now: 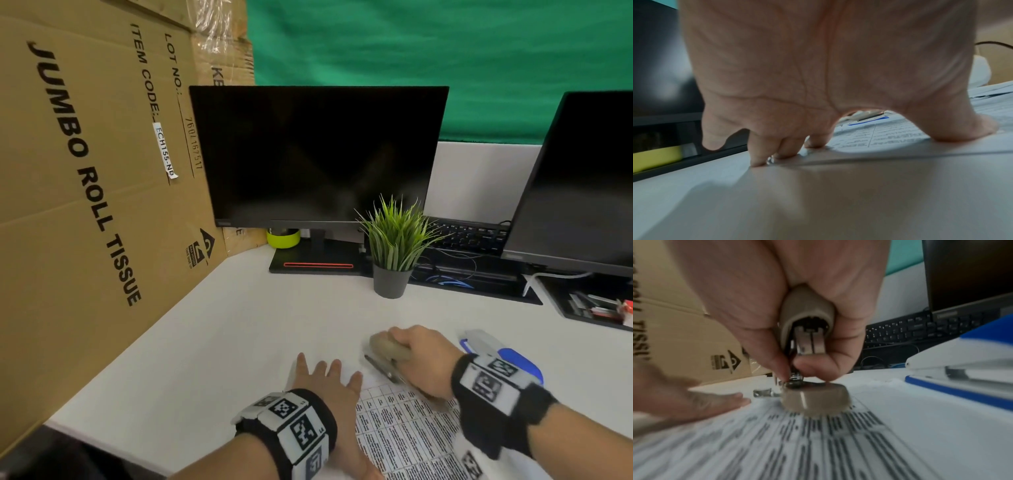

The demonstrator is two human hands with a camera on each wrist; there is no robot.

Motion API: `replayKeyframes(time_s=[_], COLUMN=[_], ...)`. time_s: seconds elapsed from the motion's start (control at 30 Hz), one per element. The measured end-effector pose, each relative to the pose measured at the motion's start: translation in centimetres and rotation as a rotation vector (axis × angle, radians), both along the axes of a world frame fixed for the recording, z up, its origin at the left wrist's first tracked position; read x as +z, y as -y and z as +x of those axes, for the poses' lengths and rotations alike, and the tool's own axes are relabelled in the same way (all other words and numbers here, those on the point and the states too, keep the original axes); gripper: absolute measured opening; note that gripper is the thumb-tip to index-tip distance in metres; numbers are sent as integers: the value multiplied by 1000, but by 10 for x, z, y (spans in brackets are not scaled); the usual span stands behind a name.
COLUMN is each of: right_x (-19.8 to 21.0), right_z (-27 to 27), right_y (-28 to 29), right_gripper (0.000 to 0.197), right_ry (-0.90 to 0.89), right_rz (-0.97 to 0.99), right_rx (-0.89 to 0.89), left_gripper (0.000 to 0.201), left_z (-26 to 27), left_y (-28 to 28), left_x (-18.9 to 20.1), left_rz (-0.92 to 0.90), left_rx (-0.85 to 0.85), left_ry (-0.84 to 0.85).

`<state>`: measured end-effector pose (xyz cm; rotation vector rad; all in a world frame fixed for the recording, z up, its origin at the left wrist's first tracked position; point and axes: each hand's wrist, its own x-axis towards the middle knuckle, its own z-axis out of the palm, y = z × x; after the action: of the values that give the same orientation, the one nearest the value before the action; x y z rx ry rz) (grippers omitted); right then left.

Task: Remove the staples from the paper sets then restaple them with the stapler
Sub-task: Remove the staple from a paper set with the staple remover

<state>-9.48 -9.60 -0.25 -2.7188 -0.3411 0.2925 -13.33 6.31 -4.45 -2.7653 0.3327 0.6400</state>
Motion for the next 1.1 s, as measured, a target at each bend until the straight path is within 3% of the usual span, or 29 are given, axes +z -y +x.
replayKeyframes(time_s=[0.17,0.3,0.5,0.63,0.77,0.83,0.93,1.0,1.1], right_x=[-13,-22,-26,-9,-4,-5,-10,-14,-21], right_z=[-24,-11,17,14,-20,-34,-38,-31,-20], right_y=[9,-7,-34,-13,17,18,3,-6,-14], right_gripper=[28,37,36,19,23,20,20,33,43], right_ry=[52,56,58,61,12,19,55,62,36], right_rz=[-129,-145,-41,36,-46,-102,-152,-189,-179], right_rx=[91,-16,-173,-71,78,99,40,-8,-47], left_gripper=[80,79,89,92,82,75,82,86,75], left_z=[0,-1,0,-1,-2,-1,0,0,-1], left_y=[4,6,4,1,5,6,8,8,9], left_x=[-7,-5,-3,-2,-7,-10,-9,-8,-9], left_rz=[24,50,-9,-5,28,44,45,30,34], left_rx=[17,10,23,22,26,42,29,24,52], left_ry=[57,35,-7,-6,38,57,66,48,46])
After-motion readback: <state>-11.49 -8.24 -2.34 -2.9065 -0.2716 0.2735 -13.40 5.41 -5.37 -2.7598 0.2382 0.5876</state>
